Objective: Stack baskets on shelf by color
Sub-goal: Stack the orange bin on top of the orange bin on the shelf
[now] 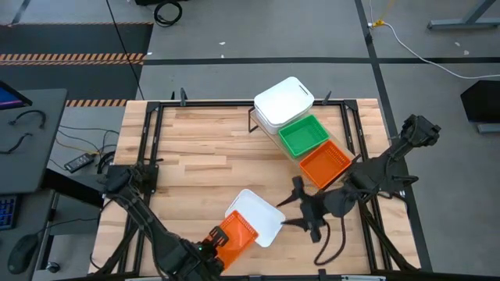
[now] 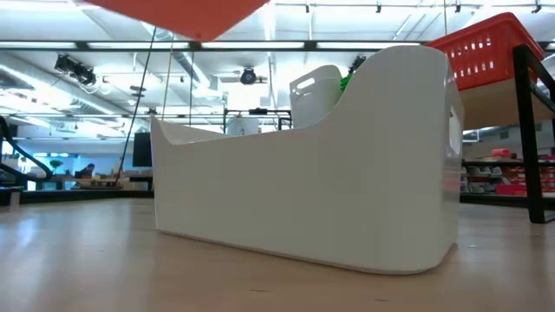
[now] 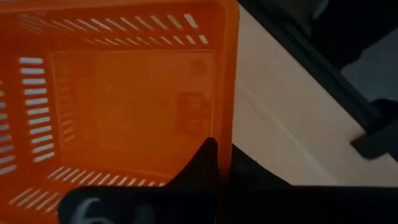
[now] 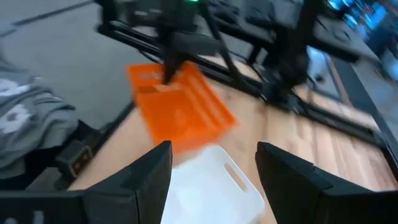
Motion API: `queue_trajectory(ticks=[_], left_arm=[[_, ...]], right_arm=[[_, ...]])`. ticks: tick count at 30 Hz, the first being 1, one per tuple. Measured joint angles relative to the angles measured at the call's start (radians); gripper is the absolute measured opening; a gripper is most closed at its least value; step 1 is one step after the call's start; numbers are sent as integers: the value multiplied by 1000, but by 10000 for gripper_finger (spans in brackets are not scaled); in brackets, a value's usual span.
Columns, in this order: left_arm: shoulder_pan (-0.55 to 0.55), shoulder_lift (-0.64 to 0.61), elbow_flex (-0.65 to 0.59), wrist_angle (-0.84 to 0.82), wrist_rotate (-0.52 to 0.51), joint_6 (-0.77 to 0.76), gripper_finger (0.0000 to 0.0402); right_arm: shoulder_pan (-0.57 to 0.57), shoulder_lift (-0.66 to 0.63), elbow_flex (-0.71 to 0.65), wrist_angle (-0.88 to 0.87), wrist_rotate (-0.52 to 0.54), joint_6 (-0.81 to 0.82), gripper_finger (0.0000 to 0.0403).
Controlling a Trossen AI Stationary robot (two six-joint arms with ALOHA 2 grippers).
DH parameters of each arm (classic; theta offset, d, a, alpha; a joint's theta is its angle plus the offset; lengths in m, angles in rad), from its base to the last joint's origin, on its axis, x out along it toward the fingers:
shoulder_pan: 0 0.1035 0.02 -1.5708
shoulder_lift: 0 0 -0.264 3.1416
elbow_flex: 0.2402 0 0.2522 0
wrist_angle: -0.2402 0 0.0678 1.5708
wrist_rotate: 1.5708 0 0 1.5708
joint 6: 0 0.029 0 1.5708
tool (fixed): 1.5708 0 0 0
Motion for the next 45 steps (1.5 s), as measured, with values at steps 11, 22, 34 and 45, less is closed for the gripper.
queue_trajectory(ticks=[11,22,34,45], left_arm=[[179,0,100,-106,111,157,1],[310,-39,103,-52,94,243,1],[297,-53,94,62,160,333,1],[286,-55,94,95,170,336,1]], right_arm=[[5,193,98,171,0,-216,235],[3,421,533,-611,24,110,203],[14,451,618,-682,21,129,197],[34,439,617,-634,32,110,197]])
